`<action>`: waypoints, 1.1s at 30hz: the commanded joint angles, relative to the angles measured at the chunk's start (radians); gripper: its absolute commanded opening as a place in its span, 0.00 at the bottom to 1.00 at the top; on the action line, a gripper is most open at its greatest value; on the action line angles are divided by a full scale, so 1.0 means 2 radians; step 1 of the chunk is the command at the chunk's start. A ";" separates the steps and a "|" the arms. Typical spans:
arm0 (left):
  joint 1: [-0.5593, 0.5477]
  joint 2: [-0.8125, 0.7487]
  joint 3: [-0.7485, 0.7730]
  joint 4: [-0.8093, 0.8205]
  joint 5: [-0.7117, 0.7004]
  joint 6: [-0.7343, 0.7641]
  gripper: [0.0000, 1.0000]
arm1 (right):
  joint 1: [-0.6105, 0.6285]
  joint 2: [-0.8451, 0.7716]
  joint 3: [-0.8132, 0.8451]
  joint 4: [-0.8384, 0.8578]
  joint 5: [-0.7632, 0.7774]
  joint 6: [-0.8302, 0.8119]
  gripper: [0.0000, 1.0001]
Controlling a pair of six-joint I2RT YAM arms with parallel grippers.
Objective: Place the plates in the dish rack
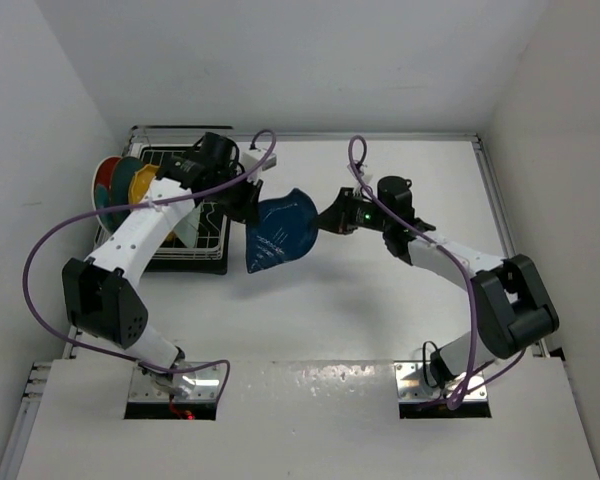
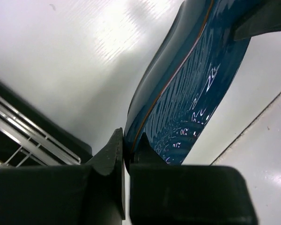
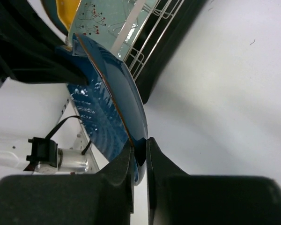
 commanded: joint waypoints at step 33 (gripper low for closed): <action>-0.037 -0.043 0.035 0.014 -0.770 -0.317 0.00 | 0.020 -0.032 0.040 -0.061 0.113 0.004 1.00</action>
